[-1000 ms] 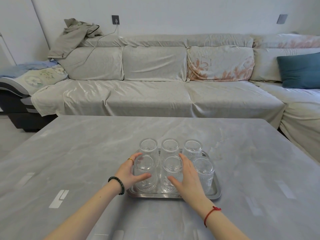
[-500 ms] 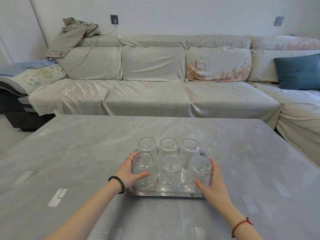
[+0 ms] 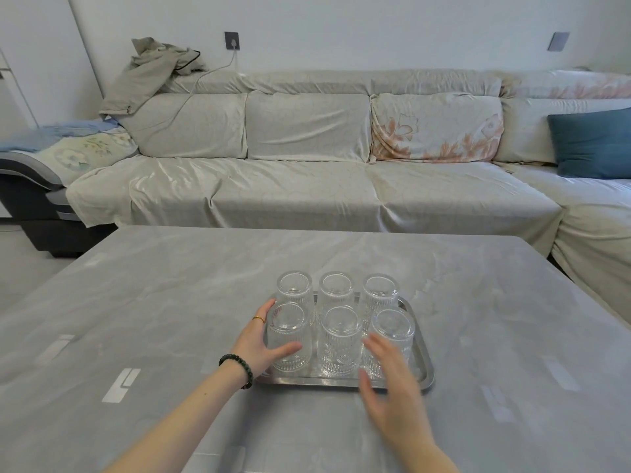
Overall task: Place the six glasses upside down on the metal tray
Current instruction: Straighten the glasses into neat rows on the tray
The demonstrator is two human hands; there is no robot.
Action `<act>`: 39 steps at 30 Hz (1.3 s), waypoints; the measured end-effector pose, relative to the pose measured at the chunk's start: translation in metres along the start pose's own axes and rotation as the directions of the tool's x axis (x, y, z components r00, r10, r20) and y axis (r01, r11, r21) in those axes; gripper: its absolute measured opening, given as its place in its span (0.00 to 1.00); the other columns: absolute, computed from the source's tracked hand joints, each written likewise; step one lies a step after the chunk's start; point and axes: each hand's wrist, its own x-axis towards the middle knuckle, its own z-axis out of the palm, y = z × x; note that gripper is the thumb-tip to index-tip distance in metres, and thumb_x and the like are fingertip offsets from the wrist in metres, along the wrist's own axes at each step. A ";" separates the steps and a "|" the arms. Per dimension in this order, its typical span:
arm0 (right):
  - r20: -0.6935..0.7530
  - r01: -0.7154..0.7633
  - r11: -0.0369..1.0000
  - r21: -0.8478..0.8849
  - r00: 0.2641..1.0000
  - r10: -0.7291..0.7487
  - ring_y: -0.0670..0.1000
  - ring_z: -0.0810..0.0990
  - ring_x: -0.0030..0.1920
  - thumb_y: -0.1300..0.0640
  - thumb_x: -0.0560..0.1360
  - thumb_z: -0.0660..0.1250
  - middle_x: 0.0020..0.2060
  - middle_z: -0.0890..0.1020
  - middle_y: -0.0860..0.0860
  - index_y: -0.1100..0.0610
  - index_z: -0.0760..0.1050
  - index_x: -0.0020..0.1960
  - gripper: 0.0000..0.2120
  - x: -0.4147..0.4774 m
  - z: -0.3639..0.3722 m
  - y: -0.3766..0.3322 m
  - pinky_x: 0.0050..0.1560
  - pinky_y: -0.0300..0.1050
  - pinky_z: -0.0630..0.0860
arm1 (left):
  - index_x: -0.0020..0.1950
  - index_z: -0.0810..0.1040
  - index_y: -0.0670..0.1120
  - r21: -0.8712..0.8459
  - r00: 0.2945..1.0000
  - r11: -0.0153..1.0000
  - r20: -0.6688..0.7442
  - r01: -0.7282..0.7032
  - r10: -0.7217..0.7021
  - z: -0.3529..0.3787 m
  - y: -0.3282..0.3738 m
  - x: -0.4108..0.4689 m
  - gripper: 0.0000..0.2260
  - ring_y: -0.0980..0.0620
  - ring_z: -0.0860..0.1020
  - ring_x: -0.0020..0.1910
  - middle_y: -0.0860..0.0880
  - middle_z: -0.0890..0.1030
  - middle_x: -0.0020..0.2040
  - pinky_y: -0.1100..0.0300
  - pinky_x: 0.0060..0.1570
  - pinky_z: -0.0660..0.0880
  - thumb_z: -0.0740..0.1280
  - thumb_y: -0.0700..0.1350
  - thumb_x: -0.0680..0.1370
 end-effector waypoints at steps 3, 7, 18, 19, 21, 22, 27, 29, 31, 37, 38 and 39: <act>0.112 -0.177 0.974 0.141 0.980 0.162 0.26 0.54 0.66 0.51 0.68 0.60 0.67 0.61 0.35 0.28 0.51 0.63 0.30 -0.019 0.027 -0.013 0.60 0.18 0.53 | 0.72 0.55 0.49 -0.015 1.000 1.000 0.016 0.016 -0.016 -0.001 0.001 -0.004 0.48 0.53 0.64 0.69 0.50 0.65 0.72 0.58 0.70 0.60 0.76 0.59 0.59; 0.160 -0.298 0.944 0.143 0.948 0.275 0.26 0.47 0.66 0.53 0.66 0.59 0.73 0.53 0.46 0.20 0.35 0.57 0.40 -0.024 0.048 -0.011 0.59 0.16 0.53 | 0.72 0.55 0.51 -0.044 0.999 0.999 0.028 0.025 -0.023 -0.002 0.000 -0.009 0.52 0.59 0.64 0.67 0.52 0.66 0.70 0.62 0.67 0.60 0.73 0.65 0.54; -0.012 -0.255 0.949 0.186 0.965 0.262 0.39 0.61 0.67 0.47 0.67 0.56 0.68 0.66 0.54 0.28 0.55 0.62 0.27 -0.018 0.038 -0.019 0.67 0.32 0.61 | 0.71 0.57 0.49 -0.077 0.999 0.996 0.021 0.034 -0.032 0.003 -0.005 -0.007 0.34 0.58 0.66 0.65 0.55 0.69 0.65 0.61 0.67 0.61 0.71 0.46 0.70; -0.124 -0.218 0.961 0.168 0.963 0.240 0.41 0.63 0.66 0.50 0.68 0.58 0.65 0.70 0.57 0.35 0.61 0.62 0.24 -0.014 0.028 -0.017 0.66 0.30 0.60 | 0.71 0.58 0.49 -0.069 0.999 0.997 0.022 0.036 -0.034 0.003 -0.005 -0.007 0.33 0.58 0.66 0.65 0.54 0.69 0.65 0.60 0.67 0.62 0.71 0.47 0.70; -0.292 -0.226 0.964 0.141 0.921 0.258 0.47 0.65 0.67 0.56 0.69 0.64 0.64 0.71 0.59 0.49 0.64 0.65 0.25 0.000 0.007 -0.007 0.66 0.29 0.57 | 0.71 0.58 0.49 -0.063 0.999 0.997 0.020 0.040 -0.039 0.003 -0.005 -0.007 0.33 0.58 0.66 0.64 0.54 0.70 0.64 0.60 0.67 0.62 0.71 0.47 0.70; -0.289 -0.283 0.948 0.147 0.904 0.315 0.50 0.64 0.68 0.60 0.69 0.67 0.66 0.69 0.58 0.52 0.62 0.67 0.28 0.007 -0.003 0.001 0.67 0.33 0.57 | 0.71 0.58 0.49 -0.061 0.999 0.997 0.020 0.045 -0.044 0.003 -0.005 -0.007 0.33 0.58 0.66 0.64 0.54 0.70 0.64 0.59 0.67 0.62 0.71 0.47 0.70; 0.032 -0.475 0.860 0.188 0.878 0.477 0.52 0.64 0.69 0.58 0.66 0.74 0.70 0.65 0.52 0.50 0.54 0.71 0.41 0.024 -0.015 0.039 0.71 0.55 0.62 | 0.71 0.57 0.49 -0.052 0.998 0.997 0.012 0.061 -0.061 0.004 -0.002 -0.009 0.33 0.59 0.66 0.62 0.55 0.69 0.62 0.59 0.67 0.62 0.71 0.46 0.70; 0.054 -0.502 0.849 0.162 0.864 0.500 0.53 0.66 0.69 0.56 0.65 0.74 0.69 0.67 0.51 0.49 0.55 0.70 0.40 0.023 -0.010 0.044 0.69 0.60 0.65 | 0.71 0.57 0.49 -0.051 0.998 0.997 0.014 0.066 -0.066 0.005 -0.003 -0.009 0.34 0.59 0.66 0.62 0.55 0.69 0.62 0.59 0.67 0.62 0.71 0.46 0.70; 0.056 -0.513 0.844 0.159 0.858 0.511 0.53 0.66 0.68 0.54 0.65 0.74 0.69 0.67 0.50 0.49 0.55 0.70 0.40 0.023 -0.008 0.045 0.68 0.61 0.66 | 0.71 0.57 0.49 -0.047 0.997 0.996 0.017 0.070 -0.069 0.005 -0.005 -0.008 0.34 0.57 0.67 0.64 0.54 0.70 0.63 0.59 0.67 0.63 0.71 0.46 0.70; 0.101 -0.516 0.838 0.178 0.857 0.506 0.51 0.65 0.69 0.54 0.65 0.74 0.70 0.66 0.50 0.50 0.55 0.71 0.41 0.027 -0.013 0.044 0.69 0.59 0.65 | 0.71 0.58 0.48 -0.039 0.999 0.998 0.012 0.045 -0.044 0.005 -0.004 -0.010 0.33 0.56 0.66 0.65 0.55 0.69 0.62 0.64 0.63 0.61 0.71 0.44 0.71; 0.114 -0.516 0.837 0.182 0.857 0.503 0.51 0.64 0.69 0.53 0.64 0.75 0.70 0.65 0.50 0.50 0.54 0.71 0.42 0.028 -0.017 0.043 0.70 0.58 0.64 | 0.71 0.56 0.48 -0.004 0.999 0.999 0.025 0.036 -0.036 0.004 -0.004 -0.012 0.34 0.56 0.66 0.66 0.55 0.68 0.64 0.65 0.63 0.60 0.71 0.45 0.70; 0.115 -0.501 0.845 0.187 0.865 0.488 0.51 0.64 0.70 0.54 0.64 0.75 0.71 0.64 0.51 0.51 0.54 0.71 0.43 0.028 -0.020 0.045 0.71 0.56 0.63 | 0.72 0.54 0.49 0.037 0.999 0.999 0.042 0.019 -0.020 0.002 -0.006 -0.013 0.36 0.56 0.65 0.67 0.56 0.67 0.66 0.65 0.63 0.60 0.71 0.47 0.70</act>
